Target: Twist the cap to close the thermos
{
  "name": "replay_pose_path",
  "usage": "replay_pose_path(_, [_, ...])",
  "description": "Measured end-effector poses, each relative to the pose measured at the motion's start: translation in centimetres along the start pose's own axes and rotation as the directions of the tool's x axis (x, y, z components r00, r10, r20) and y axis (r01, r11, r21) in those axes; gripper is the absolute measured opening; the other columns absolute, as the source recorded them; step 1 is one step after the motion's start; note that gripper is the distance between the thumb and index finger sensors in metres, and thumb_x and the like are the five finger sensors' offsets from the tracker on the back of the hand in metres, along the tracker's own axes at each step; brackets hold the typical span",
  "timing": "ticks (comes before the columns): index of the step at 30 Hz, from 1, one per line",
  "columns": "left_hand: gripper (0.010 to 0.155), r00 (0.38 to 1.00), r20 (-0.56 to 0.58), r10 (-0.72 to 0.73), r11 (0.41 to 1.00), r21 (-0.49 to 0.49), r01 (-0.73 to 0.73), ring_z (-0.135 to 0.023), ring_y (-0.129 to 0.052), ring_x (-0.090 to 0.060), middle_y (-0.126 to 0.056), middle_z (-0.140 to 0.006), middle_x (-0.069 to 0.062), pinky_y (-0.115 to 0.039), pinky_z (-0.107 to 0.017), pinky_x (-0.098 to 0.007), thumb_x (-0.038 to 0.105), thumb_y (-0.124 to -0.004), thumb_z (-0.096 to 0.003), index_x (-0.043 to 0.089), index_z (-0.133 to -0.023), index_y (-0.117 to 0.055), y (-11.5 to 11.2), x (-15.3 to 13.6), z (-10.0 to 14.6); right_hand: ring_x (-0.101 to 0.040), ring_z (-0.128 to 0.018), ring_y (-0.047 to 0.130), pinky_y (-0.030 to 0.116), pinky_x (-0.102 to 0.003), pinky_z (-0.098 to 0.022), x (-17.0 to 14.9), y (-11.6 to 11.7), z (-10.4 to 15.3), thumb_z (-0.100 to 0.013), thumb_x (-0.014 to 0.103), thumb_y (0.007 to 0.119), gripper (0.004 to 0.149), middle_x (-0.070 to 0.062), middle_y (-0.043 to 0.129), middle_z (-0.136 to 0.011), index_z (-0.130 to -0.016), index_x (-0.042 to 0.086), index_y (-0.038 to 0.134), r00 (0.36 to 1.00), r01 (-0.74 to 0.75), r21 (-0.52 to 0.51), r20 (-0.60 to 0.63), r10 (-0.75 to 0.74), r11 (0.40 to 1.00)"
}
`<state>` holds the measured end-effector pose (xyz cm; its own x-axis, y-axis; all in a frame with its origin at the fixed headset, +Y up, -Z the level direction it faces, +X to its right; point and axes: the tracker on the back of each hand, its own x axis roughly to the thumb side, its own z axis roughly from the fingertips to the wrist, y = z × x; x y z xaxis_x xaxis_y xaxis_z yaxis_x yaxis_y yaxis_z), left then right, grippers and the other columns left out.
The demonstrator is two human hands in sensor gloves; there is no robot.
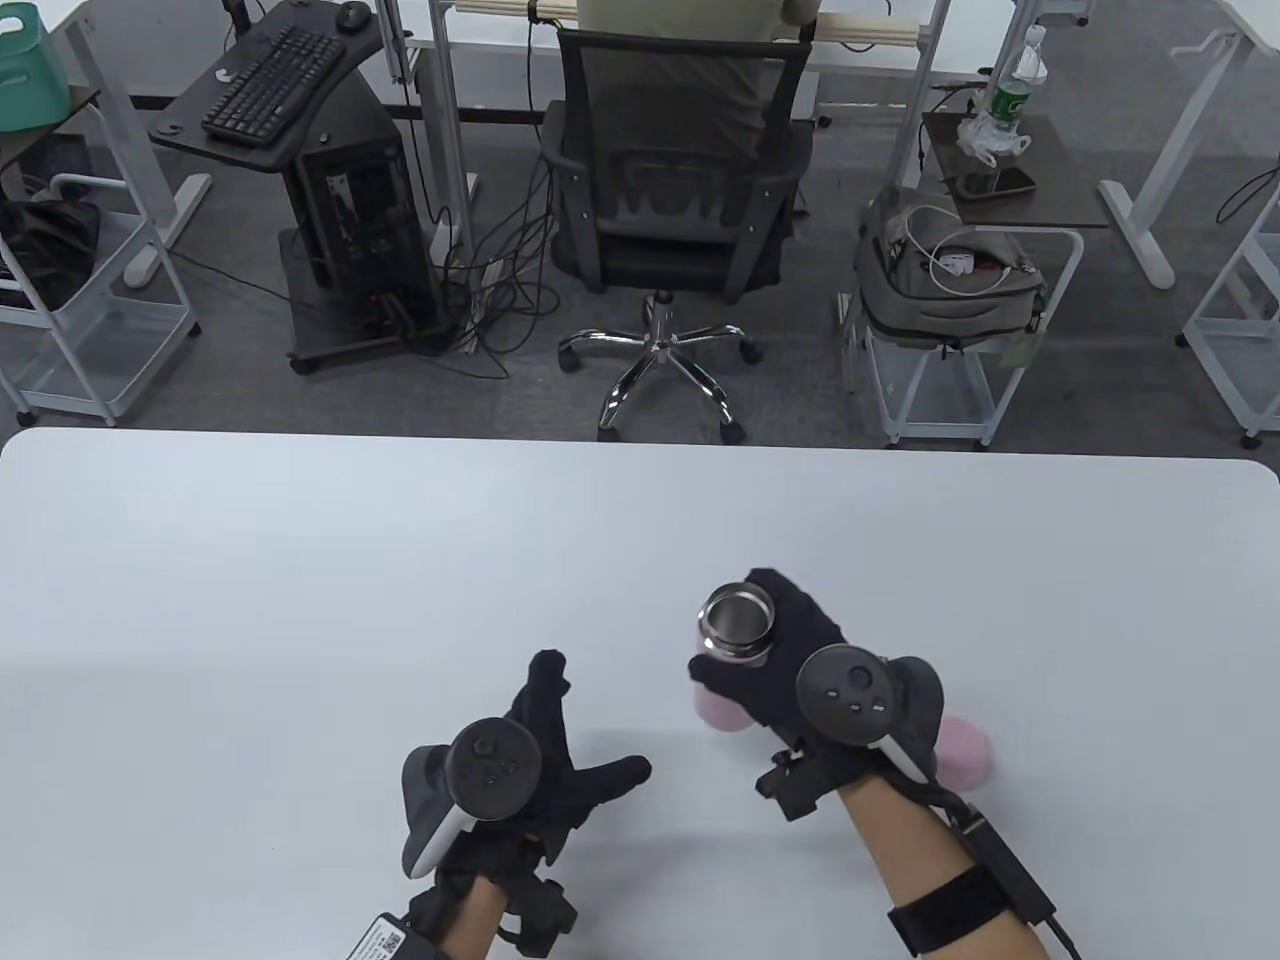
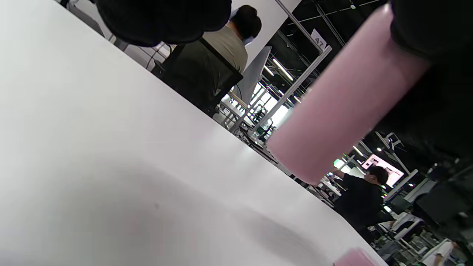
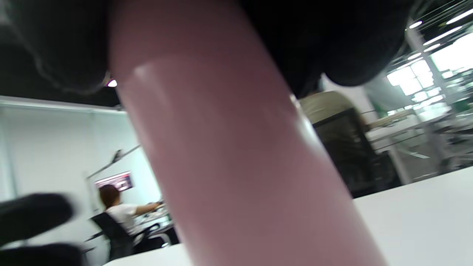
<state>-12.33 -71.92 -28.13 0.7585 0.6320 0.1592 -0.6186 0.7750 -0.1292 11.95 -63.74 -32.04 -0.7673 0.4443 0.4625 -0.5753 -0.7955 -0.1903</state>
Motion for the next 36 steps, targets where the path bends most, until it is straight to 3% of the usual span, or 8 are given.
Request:
replay_pose_path(2, [0.119,0.999,0.023,-0.044,0.999,-0.004,0.044,-0.111,-0.054,-0.038,-0.039,-0.124,-0.015,-0.062,-0.077,-0.058,0.084,-0.071,-0.0449,0.013,-0.117,-0.008,-1.1,0.3,0.0,-0.048,-0.069,0.089,0.080,-0.055,-0.053,2.1,1.0,0.6,-0.043,0.060,0.081,0.102,-0.039,0.073,-0.088,-0.105,-0.015,0.051,0.998,0.016,0.030,0.055,-0.018,0.999])
replay_pose_path(6, [0.112,0.993,0.052,-0.110,0.989,0.100,0.105,-0.112,-0.058,-0.030,-0.038,-0.123,-0.008,-0.063,-0.078,-0.055,0.079,-0.066,-0.0519,0.016,-0.110,0.006,-1.7,-0.1,0.4,-0.047,-0.067,0.090,0.081,-0.053,-0.052,4.1,2.4,1.3,-0.044,0.061,0.081,0.102,-0.039,0.074,-0.087,-0.104,-0.016,0.052,0.995,0.045,0.057,0.090,-0.050,0.997])
replay_pose_path(12, [0.119,0.993,0.086,-0.078,0.991,0.113,0.068,-0.111,-0.057,-0.031,-0.035,-0.121,-0.009,-0.063,-0.080,-0.048,0.082,-0.070,-0.0373,0.018,-0.108,0.001,-2.4,-0.6,0.8,-0.046,-0.066,0.091,0.082,-0.052,-0.051,5.4,3.7,1.9,-0.044,0.061,0.081,0.103,-0.039,0.075,-0.086,-0.103,-0.019,0.052,0.989,0.087,0.067,0.115,-0.094,0.994])
replay_pose_path(26, [0.124,0.994,0.092,0.066,0.988,0.135,-0.078,-0.106,-0.054,-0.031,-0.037,-0.116,-0.008,-0.067,-0.078,-0.043,0.075,-0.082,-0.0234,0.019,-0.109,-0.012,-2.7,-1.5,1.1,-0.043,-0.061,0.093,0.085,-0.046,-0.049,6.2,4.5,2.5,-0.044,0.062,0.080,0.103,-0.038,0.077,-0.084,-0.102,-0.019,0.054,0.988,0.072,0.045,0.131,-0.077,0.996])
replay_pose_path(29, [0.125,0.993,0.098,0.070,0.987,0.136,-0.083,-0.105,-0.055,-0.031,-0.038,-0.116,-0.008,-0.067,-0.078,-0.043,0.075,-0.083,-0.0214,0.020,-0.109,-0.014,-2.5,-1.7,1.0,-0.045,-0.069,0.091,0.081,-0.054,-0.053,6.0,4.1,2.5,-0.046,0.059,0.081,0.100,-0.039,0.074,-0.089,-0.107,-0.014,0.049,0.982,0.073,0.111,0.164,-0.091,0.991])
replay_pose_path(31, [0.124,0.991,0.091,0.099,0.985,0.132,-0.110,-0.105,-0.054,-0.031,-0.038,-0.116,-0.007,-0.067,-0.077,-0.044,0.075,-0.084,-0.0211,0.021,-0.109,-0.015,-2.4,-1.9,1.0,-0.052,-0.085,0.081,0.073,-0.066,-0.058,5.4,3.3,2.3,-0.049,0.061,0.080,0.103,-0.036,0.066,-0.103,-0.112,-0.011,0.042,0.974,0.076,0.210,0.193,-0.118,0.975])
replay_pose_path(33, [0.124,0.991,0.084,0.105,0.983,0.140,-0.116,-0.105,-0.054,-0.032,-0.038,-0.115,-0.008,-0.066,-0.077,-0.045,0.075,-0.085,-0.0207,0.021,-0.109,-0.016,-2.1,-2.1,0.9,-0.063,-0.097,0.064,0.064,-0.076,-0.061,4.0,2.0,1.9,-0.051,0.062,0.079,0.105,-0.036,0.053,-0.114,-0.116,-0.006,0.034,0.974,0.019,0.279,0.213,-0.081,0.960])
replay_pose_path(36, [0.124,0.991,0.079,0.112,0.980,0.156,-0.123,-0.104,-0.055,-0.032,-0.039,-0.114,-0.014,-0.066,-0.077,-0.045,0.075,-0.085,-0.0200,0.022,-0.109,-0.016,-1.7,-2.5,0.9,-0.072,-0.100,0.051,0.056,-0.082,-0.062,0.2,0.2,1.3,-0.047,0.066,0.080,0.113,-0.042,0.039,-0.118,-0.120,-0.003,0.026,0.989,-0.107,0.315,0.128,0.070,0.943])
